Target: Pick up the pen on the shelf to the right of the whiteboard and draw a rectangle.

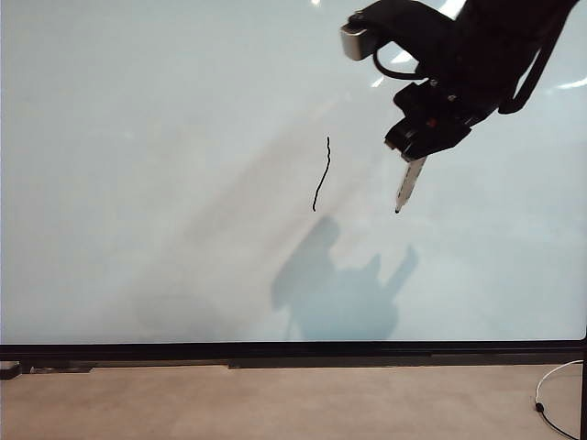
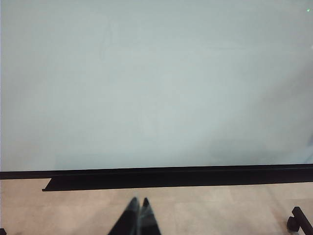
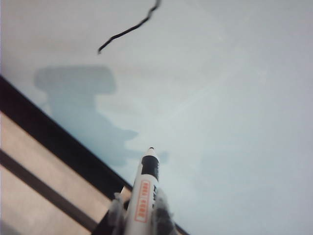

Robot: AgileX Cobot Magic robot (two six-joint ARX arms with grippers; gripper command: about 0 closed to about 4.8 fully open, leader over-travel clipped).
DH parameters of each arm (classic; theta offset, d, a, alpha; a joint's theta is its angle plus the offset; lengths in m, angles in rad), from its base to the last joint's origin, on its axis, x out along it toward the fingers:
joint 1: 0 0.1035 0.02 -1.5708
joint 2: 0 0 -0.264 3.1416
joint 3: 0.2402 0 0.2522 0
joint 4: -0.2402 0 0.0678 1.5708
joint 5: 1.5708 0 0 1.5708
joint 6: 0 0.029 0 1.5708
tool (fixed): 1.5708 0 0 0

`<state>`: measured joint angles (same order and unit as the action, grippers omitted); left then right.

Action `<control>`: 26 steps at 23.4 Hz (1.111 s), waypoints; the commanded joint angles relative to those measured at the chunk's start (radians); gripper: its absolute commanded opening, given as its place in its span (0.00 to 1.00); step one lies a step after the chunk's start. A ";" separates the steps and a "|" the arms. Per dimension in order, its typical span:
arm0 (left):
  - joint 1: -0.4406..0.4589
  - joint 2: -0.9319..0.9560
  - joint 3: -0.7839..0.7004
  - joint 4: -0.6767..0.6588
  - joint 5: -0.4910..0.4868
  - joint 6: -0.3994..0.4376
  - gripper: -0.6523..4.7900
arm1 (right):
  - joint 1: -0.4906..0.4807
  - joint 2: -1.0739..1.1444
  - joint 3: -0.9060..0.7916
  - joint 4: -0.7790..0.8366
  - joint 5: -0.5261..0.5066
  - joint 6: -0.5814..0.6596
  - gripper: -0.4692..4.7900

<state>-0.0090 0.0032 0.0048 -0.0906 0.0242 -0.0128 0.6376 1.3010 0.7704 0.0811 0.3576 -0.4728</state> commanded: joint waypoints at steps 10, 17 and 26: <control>0.000 0.000 0.002 0.010 0.002 0.001 0.11 | -0.066 0.002 0.003 0.209 -0.337 0.158 0.08; 0.000 0.000 0.002 0.010 0.002 0.001 0.11 | -0.106 0.002 -0.058 0.427 -0.510 0.367 0.08; 0.001 0.000 0.002 0.010 0.003 0.001 0.11 | -0.198 0.041 -0.181 0.732 -0.666 0.529 0.08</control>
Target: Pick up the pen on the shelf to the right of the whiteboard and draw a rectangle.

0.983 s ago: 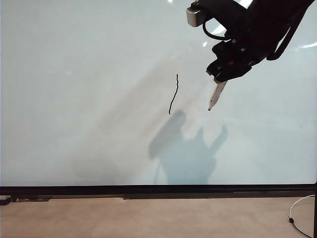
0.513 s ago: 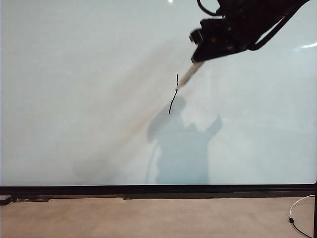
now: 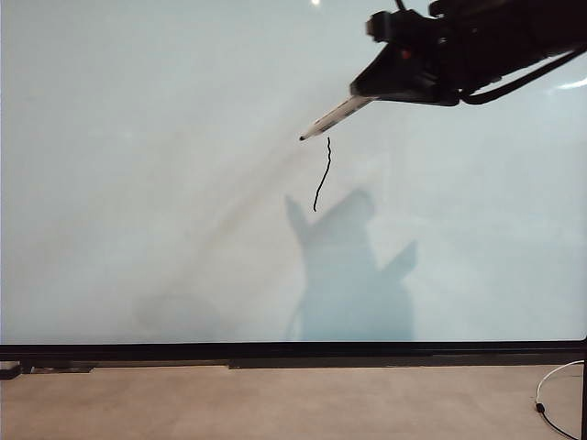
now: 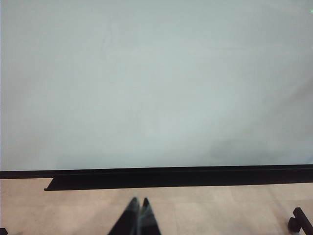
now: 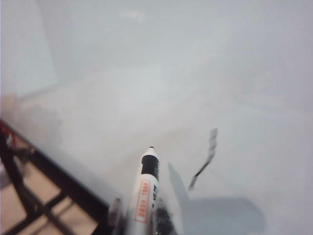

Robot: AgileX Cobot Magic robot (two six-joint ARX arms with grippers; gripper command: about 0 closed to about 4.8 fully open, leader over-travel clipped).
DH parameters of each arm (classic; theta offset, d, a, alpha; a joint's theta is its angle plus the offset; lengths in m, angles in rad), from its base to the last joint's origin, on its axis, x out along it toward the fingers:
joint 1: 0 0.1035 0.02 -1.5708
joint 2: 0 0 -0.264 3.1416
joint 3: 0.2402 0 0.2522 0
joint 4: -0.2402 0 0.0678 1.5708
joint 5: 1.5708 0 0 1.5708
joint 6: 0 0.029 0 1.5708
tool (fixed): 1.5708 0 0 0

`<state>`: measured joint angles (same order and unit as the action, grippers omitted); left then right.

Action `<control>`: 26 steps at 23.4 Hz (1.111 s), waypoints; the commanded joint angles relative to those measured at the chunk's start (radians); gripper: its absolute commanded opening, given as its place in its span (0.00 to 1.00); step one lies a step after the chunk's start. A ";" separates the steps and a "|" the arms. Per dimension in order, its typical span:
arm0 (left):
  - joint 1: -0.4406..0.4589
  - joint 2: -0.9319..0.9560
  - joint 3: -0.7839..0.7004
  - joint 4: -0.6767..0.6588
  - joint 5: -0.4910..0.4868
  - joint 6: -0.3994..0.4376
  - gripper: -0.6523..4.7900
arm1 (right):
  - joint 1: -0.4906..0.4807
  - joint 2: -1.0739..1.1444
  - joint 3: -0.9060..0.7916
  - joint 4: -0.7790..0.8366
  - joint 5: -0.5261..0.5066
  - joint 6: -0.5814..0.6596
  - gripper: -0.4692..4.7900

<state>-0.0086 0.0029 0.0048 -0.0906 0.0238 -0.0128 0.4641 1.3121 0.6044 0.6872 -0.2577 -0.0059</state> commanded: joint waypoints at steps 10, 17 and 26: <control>0.000 0.000 0.002 0.009 0.002 0.001 0.11 | -0.132 0.181 -0.041 0.362 -0.175 0.203 0.08; 0.000 0.000 0.002 0.010 0.002 0.001 0.11 | -0.151 0.204 -0.040 0.393 -0.175 0.208 0.08; 0.000 0.000 0.002 0.010 0.002 0.001 0.11 | -0.173 0.204 -0.040 0.395 -0.175 0.204 0.08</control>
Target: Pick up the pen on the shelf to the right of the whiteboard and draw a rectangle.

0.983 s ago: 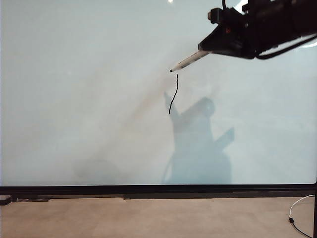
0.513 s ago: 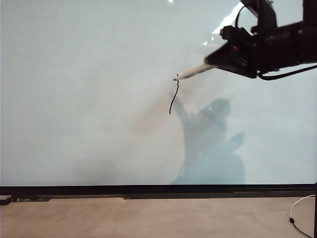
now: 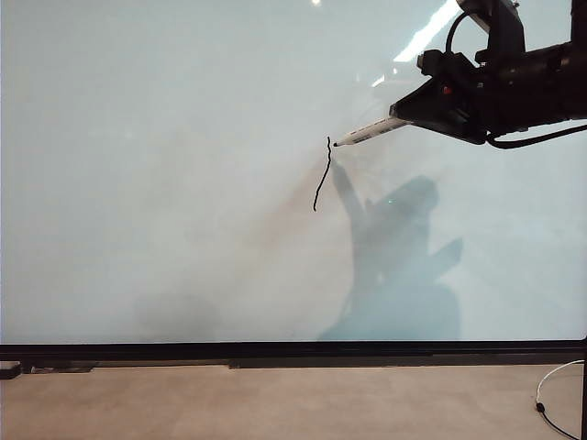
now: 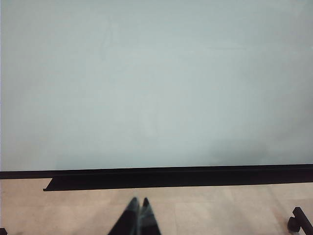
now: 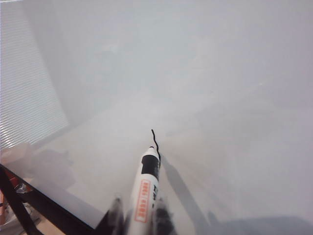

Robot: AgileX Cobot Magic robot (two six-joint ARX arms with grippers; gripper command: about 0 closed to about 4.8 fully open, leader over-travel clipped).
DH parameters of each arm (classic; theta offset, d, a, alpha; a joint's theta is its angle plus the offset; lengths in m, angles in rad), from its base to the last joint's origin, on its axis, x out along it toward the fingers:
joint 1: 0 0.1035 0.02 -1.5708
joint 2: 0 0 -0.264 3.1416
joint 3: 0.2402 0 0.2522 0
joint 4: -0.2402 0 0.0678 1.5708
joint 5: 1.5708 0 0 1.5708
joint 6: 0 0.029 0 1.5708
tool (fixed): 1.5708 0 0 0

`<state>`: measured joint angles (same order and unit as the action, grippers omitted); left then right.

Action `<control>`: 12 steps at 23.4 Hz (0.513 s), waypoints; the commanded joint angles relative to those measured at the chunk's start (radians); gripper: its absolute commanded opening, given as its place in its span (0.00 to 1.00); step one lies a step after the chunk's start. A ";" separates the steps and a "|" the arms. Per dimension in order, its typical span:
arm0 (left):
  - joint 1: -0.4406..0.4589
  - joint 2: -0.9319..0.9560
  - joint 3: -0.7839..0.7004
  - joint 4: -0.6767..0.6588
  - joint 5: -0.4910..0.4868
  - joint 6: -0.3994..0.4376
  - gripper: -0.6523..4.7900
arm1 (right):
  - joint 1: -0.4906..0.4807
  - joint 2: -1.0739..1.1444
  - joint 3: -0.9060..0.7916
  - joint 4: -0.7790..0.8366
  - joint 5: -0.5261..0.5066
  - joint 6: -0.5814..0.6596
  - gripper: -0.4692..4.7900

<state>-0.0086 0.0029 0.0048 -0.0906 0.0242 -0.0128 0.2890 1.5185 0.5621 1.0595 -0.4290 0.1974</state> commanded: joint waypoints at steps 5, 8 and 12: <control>0.000 0.000 0.002 0.010 0.002 0.001 0.11 | -0.004 -0.003 0.003 0.037 -0.003 0.000 0.08; 0.000 0.000 0.002 0.009 0.002 0.001 0.11 | -0.006 -0.003 0.003 0.045 -0.003 0.000 0.08; 0.000 0.000 0.002 0.010 0.002 0.001 0.11 | -0.006 -0.002 0.003 0.045 -0.004 0.000 0.08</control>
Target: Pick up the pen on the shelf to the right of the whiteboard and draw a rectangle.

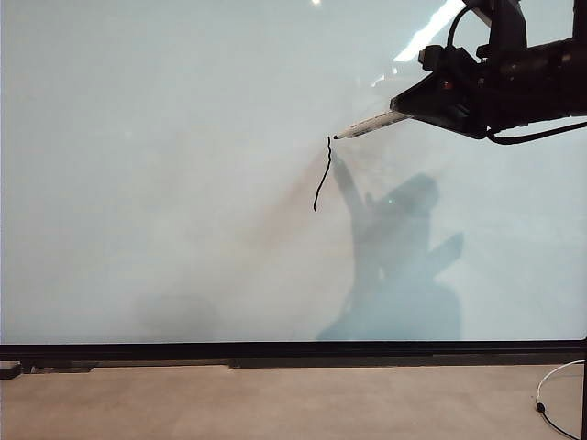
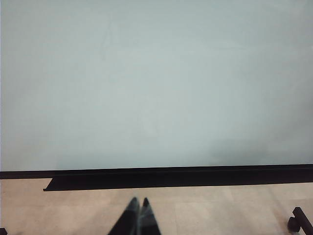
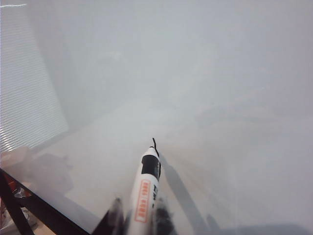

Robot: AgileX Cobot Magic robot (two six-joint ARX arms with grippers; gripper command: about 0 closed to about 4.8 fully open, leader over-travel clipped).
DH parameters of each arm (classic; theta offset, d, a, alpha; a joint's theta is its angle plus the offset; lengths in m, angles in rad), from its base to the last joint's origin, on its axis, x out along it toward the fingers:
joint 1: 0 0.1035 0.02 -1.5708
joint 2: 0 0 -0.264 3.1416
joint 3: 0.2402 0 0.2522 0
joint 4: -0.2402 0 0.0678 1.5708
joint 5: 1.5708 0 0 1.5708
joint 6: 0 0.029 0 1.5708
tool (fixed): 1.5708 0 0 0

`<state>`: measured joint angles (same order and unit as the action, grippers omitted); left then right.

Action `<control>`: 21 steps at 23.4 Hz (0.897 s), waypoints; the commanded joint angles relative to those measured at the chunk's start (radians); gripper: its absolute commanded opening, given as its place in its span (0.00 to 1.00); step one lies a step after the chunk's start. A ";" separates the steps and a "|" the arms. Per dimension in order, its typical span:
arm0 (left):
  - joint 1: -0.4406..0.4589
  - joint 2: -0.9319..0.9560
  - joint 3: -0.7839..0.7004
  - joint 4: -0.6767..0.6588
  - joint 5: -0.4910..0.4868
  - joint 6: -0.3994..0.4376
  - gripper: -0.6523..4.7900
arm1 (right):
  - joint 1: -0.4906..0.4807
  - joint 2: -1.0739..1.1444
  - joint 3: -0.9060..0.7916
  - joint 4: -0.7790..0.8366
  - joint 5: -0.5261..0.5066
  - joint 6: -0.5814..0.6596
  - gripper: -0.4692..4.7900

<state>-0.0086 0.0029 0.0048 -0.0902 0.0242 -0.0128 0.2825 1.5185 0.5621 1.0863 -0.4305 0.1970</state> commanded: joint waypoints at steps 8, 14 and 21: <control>0.000 0.000 0.002 0.009 0.002 0.001 0.11 | 0.000 0.024 0.016 0.028 -0.019 -0.006 0.08; 0.000 0.000 0.002 0.008 0.002 0.001 0.11 | 0.000 0.028 0.016 0.035 -0.018 -0.006 0.08; 0.000 0.000 0.002 0.009 0.002 0.001 0.11 | 0.000 0.040 0.040 0.033 -0.021 -0.006 0.08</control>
<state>-0.0086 0.0029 0.0048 -0.0906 0.0242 -0.0128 0.2825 1.5623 0.5976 1.1011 -0.4461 0.1925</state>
